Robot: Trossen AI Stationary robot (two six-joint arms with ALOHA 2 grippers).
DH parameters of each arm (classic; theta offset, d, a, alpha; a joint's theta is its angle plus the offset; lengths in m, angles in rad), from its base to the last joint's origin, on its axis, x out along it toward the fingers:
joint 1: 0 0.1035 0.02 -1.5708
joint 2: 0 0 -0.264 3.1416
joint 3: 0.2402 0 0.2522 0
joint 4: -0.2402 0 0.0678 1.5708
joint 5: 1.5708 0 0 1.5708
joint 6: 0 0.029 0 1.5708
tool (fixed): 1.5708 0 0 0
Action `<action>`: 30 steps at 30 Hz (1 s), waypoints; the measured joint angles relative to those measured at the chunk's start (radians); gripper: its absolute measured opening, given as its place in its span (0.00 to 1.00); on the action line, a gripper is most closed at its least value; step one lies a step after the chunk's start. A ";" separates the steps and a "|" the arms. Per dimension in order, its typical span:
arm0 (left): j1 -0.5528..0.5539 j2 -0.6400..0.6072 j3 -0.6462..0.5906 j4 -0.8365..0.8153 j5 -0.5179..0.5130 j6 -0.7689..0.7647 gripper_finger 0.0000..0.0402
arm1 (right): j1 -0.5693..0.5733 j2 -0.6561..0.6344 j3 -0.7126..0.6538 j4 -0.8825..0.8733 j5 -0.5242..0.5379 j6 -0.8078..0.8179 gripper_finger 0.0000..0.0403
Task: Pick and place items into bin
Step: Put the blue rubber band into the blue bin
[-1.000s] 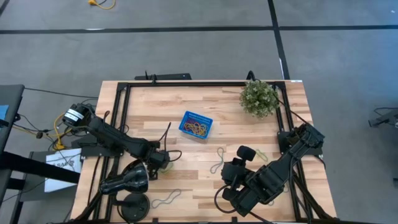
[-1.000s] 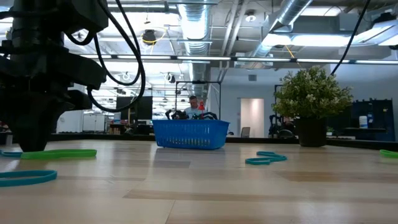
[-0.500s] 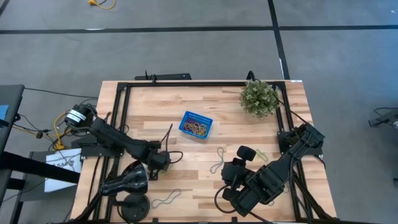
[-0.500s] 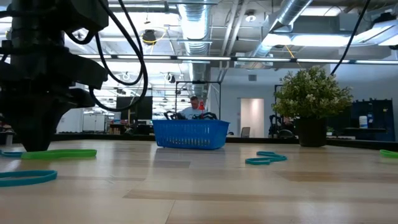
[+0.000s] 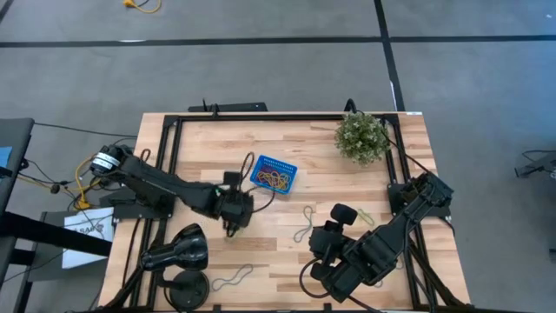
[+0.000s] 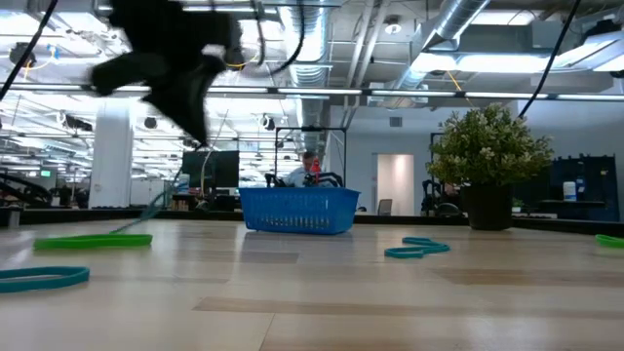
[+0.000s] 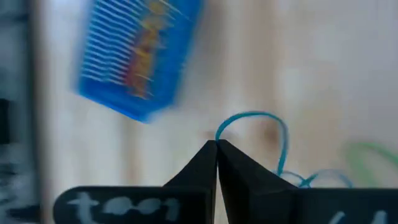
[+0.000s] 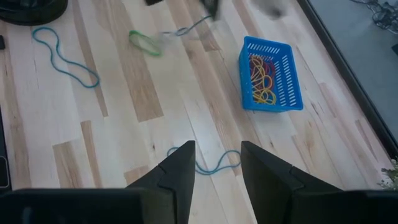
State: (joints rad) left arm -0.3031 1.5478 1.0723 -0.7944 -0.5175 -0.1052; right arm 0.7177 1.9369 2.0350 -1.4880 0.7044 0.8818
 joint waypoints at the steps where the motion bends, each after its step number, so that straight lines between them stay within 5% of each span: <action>1: 0.013 0.000 0.032 -0.002 -0.040 0.028 0.00 | 0.000 0.000 0.000 0.000 0.000 0.000 0.31; 10: 0.191 -0.002 0.210 0.098 -0.091 0.222 0.00 | 0.009 0.000 0.000 -0.010 0.000 0.028 0.30; 17: 0.297 0.018 0.181 0.261 0.205 0.287 0.00 | 0.072 0.000 -0.006 -0.082 0.057 0.138 0.30; 30: 0.381 0.078 0.183 0.415 0.241 0.352 0.00 | 0.240 -0.006 -0.113 -0.081 0.189 0.339 0.31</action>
State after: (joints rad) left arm 0.0779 1.6258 1.2548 -0.3794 -0.2761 0.2470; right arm 0.9578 1.9308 1.9222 -1.5695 0.8936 1.2205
